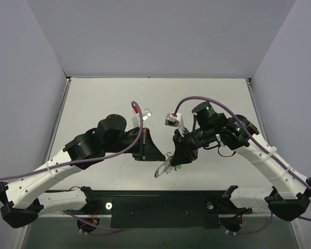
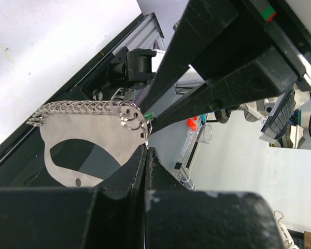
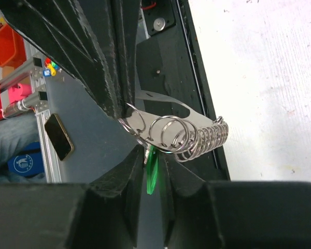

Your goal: Remove the keys from the keyring

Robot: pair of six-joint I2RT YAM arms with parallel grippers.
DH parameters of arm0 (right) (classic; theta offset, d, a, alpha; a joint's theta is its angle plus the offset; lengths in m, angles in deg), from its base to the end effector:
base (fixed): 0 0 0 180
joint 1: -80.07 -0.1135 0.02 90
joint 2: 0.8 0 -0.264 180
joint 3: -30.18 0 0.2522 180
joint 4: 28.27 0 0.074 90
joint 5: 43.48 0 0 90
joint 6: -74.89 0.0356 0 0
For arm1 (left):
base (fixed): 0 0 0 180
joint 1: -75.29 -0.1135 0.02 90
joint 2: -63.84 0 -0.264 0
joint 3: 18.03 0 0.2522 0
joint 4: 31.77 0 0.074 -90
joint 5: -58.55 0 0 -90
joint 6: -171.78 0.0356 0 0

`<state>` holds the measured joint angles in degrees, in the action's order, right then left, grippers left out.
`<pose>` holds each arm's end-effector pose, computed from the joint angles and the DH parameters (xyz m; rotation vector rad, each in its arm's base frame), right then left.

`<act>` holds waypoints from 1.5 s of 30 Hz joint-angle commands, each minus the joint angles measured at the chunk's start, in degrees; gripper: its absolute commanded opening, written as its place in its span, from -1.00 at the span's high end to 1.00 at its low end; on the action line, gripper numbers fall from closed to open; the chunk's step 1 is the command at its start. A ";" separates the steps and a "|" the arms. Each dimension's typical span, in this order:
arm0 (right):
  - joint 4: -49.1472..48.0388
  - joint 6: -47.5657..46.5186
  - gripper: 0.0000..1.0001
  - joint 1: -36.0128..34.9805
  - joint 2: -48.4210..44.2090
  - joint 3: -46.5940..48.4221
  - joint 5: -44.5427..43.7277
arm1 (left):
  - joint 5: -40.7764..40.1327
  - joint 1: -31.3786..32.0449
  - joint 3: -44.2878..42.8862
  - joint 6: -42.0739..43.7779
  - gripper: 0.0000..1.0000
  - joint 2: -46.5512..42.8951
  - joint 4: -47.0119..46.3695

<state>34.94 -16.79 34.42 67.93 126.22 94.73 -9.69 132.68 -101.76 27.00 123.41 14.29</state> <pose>0.1400 0.1812 0.4179 -1.3525 1.8255 1.3423 0.1051 -0.1888 0.4044 0.3515 2.2956 -1.5385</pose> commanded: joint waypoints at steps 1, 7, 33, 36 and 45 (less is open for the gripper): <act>5.65 -2.98 0.62 -0.41 0.53 2.09 -2.06 | 3.20 -0.26 -4.20 0.29 1.00 -0.07 0.57; 5.57 -3.25 0.21 -0.41 -0.17 2.45 -2.33 | 3.03 -0.87 -4.99 -0.41 1.00 0.19 3.73; -57.08 35.15 -0.22 0.47 -23.38 -33.84 -22.62 | 7.95 -12.56 -8.77 1.78 1.00 5.11 18.41; -67.43 40.32 -0.21 0.47 -22.77 -36.83 -22.54 | 8.30 -14.67 -10.18 2.23 1.00 6.08 20.35; -84.24 48.16 -0.16 0.74 -19.60 -41.50 -22.19 | 9.09 -18.27 -10.36 0.82 1.00 6.35 20.27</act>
<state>-35.22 26.36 34.86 47.31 85.57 72.41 -2.35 115.46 -109.76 28.02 130.16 34.79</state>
